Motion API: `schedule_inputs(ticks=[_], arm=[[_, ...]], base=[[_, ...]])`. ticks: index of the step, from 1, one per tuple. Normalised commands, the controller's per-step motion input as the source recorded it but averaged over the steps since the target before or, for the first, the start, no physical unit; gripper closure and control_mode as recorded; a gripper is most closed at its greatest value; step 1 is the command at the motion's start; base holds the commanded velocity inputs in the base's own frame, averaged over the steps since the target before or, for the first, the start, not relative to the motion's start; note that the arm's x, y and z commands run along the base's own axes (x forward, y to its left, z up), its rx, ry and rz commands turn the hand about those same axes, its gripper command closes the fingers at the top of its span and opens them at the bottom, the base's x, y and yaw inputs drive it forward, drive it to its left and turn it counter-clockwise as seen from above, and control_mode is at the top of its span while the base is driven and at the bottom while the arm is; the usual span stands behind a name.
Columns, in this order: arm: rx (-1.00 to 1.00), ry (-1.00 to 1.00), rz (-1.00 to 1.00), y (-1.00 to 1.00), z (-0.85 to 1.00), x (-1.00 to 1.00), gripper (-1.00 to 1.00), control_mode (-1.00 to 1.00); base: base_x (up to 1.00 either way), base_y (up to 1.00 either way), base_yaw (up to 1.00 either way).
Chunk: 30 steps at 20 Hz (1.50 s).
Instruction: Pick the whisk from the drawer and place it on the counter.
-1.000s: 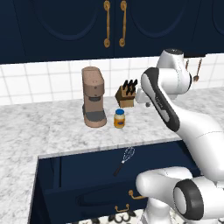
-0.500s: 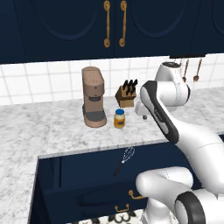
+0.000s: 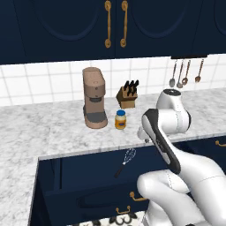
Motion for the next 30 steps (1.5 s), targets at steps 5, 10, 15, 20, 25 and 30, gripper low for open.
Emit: schedule_inputs(ticks=[5, 10, 15, 20, 25, 30], arm=[[0.0, -0.01, 0.0, 0.0, -0.51, -0.36, -1.0, 1.0], [0.0, 0.0, 0.0, 0.0, 0.0, 0.0, -1.0, 1.0], [0.0, 0.0, 0.0, 0.0, 0.0, 0.0, -1.0, 1.0], [0.0, 0.0, 0.0, 0.03, 0.0, 0.08, -1.0, -1.0], [0.0, 0.0, 0.0, 0.0, -0.13, 0.57, -1.0, -1.0], [0.0, 0.0, 0.02, 0.02, -0.42, 0.51, -1.0, -1.0]], base=[[-0.09, 0.0, 0.0], [-0.56, 0.0, 0.0], [-0.41, 0.0, 0.0], [0.0, 0.01, 0.0], [0.0, 0.0, 0.0], [0.0, 0.0, 0.0]])
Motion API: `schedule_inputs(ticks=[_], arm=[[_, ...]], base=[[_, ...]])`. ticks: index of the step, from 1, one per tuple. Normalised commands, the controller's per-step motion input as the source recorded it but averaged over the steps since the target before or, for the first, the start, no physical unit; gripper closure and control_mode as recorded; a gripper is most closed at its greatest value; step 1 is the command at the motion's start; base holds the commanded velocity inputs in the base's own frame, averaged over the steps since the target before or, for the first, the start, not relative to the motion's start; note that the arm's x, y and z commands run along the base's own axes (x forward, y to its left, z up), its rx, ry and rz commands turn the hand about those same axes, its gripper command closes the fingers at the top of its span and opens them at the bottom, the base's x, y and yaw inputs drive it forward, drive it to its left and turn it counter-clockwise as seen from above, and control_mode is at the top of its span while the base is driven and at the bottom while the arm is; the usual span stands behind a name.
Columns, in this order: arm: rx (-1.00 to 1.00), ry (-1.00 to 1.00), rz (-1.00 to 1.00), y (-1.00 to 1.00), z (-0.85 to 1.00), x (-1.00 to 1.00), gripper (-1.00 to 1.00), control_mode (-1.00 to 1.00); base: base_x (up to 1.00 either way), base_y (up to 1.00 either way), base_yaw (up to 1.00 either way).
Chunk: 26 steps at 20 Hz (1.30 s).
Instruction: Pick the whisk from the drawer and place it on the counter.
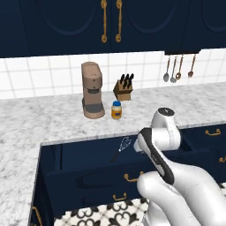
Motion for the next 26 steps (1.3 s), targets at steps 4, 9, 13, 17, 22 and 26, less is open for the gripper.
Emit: schedule_inputs(ticks=[4, 9, 13, 17, 22, 26], arm=[[0.0, 0.0, 0.02, 0.0, -0.51, 0.41, -1.0, -1.0], [0.0, 0.0, 0.0, 0.02, -0.52, 0.34, -1.0, -1.0], [0.0, 0.0, 0.0, 0.03, -0.69, 0.26, -1.0, -1.0], [0.0, 0.0, 0.0, 0.02, -0.69, 0.13, -1.0, -1.0], [0.0, 0.0, 0.0, 0.0, -0.62, 0.09, -1.0, -1.0], [0.0, 0.0, 0.0, 0.04, -0.41, 0.14, -1.0, -1.0]], base=[[0.0, 0.0, 0.0], [0.0, 0.0, 0.0], [0.0, 0.0, 0.0], [0.0, 0.0, 0.0], [0.0, 0.0, 0.0], [0.0, 0.0, 0.0]])
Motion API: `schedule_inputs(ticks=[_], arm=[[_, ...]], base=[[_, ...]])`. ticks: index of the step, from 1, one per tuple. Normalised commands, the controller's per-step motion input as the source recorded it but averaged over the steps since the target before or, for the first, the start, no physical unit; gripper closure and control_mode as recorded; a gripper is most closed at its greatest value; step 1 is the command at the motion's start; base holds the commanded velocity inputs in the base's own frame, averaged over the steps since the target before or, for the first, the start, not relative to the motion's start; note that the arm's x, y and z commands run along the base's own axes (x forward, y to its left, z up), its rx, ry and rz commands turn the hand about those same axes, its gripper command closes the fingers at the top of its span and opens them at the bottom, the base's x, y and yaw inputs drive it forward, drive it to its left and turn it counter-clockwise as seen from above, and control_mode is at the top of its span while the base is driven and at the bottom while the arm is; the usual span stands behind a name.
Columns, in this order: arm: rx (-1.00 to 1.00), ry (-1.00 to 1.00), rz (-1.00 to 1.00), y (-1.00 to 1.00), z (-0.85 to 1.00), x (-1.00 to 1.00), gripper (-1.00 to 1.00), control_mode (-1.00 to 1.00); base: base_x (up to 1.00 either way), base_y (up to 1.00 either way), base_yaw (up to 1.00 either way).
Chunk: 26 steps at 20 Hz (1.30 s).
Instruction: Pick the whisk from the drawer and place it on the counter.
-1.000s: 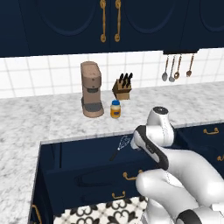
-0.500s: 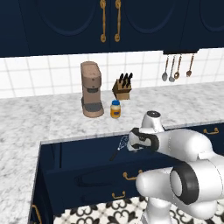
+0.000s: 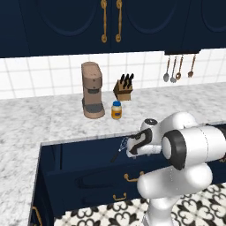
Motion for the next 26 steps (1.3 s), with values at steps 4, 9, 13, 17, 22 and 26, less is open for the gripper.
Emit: schedule_inputs(ticks=[4, 9, 13, 17, 22, 26], arm=[[-0.02, 0.09, 0.0, 0.03, -0.48, -0.05, -1.0, -1.0], [-0.09, 0.29, 0.0, -0.02, -0.67, -0.83, -1.0, -1.0], [-0.07, 0.27, 0.01, -0.19, -0.77, -1.0, -1.0, -1.0], [-0.01, 0.09, 0.09, -0.28, -0.74, -1.0, -1.0, -1.0], [0.01, -0.01, 0.14, -0.17, -0.34, -1.0, -1.0, -1.0], [0.07, -0.14, 0.07, -0.06, 0.29, -0.97, -1.0, -1.0]], base=[[0.0, 0.0, 0.0], [0.0, 0.0, 0.0], [0.0, 0.0, 0.0], [0.0, 0.0, 0.0], [0.0, 0.0, 0.0], [0.0, 0.0, 0.0]])
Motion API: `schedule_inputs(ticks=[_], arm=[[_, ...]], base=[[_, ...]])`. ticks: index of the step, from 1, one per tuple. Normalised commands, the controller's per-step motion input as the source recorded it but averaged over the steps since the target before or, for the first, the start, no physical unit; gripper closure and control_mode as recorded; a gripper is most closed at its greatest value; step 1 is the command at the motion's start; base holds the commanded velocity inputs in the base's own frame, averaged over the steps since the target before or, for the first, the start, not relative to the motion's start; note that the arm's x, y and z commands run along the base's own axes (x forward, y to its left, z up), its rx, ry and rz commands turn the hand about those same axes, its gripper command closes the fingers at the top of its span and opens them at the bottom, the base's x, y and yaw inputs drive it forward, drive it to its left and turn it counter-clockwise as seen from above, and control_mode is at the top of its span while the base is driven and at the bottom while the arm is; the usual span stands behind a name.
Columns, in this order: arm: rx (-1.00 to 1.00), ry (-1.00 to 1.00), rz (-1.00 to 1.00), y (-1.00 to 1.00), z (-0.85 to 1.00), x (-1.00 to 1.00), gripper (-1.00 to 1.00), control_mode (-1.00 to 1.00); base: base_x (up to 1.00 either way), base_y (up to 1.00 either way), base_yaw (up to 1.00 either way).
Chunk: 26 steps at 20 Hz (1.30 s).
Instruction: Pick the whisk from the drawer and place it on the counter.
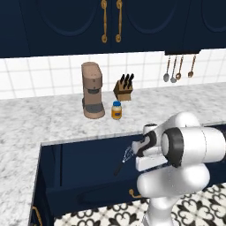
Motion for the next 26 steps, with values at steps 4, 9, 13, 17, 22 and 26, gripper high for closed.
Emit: schedule_inputs(ticks=[4, 9, 13, 17, 22, 26], arm=[[0.12, -0.15, 0.03, 0.03, 0.77, -0.41, -1.0, -1.0], [0.13, -0.3, 0.0, 0.41, 0.41, 0.0, -1.0, -1.0], [0.01, -0.15, 0.0, 0.76, 0.0, 0.18, -1.0, -1.0], [0.0, 0.0, -0.01, 0.74, -0.03, 0.42, -1.0, -1.0], [-0.01, -0.03, -0.04, 0.43, -0.31, 0.16, -1.0, -1.0], [0.0, -0.02, -0.12, 0.26, -0.43, 0.01, -1.0, -1.0]], base=[[0.0, 0.0, 0.0], [0.0, 0.0, 0.0], [0.0, 0.0, 0.0], [0.0, 0.0, 0.0], [0.0, 0.0, 0.0], [0.0, 0.0, 0.0]])
